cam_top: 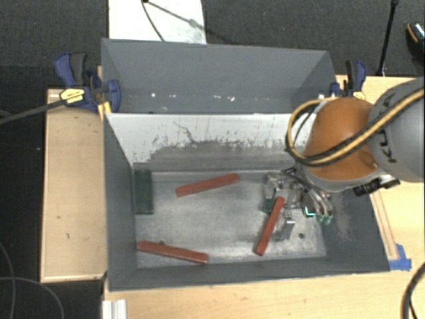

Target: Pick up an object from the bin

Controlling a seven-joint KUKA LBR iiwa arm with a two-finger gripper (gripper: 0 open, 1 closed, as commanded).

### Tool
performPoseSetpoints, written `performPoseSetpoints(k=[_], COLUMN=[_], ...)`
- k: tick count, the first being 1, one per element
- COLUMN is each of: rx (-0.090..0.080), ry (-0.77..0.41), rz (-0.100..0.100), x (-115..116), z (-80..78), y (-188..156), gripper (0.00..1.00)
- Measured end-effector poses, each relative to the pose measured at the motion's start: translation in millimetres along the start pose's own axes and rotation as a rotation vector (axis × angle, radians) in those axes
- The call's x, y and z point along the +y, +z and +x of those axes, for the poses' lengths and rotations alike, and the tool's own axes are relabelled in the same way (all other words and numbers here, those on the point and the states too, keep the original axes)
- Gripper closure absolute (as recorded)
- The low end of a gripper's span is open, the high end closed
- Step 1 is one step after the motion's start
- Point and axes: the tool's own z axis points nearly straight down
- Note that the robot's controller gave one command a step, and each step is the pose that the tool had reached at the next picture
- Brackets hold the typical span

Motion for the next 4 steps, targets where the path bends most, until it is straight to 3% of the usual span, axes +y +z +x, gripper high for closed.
performPoseSetpoints(k=[1,2,4], rx=[-0.006,-0.011,-0.014], ry=[-0.391,-0.738,-0.728], rz=[0.001,0.003,0.003], x=[-32.9,-3.2,-2.5], z=[-29.8,-45.3,-47.5], y=[64.2,62.3,61.1], gripper=[0.00,0.00,0.00])
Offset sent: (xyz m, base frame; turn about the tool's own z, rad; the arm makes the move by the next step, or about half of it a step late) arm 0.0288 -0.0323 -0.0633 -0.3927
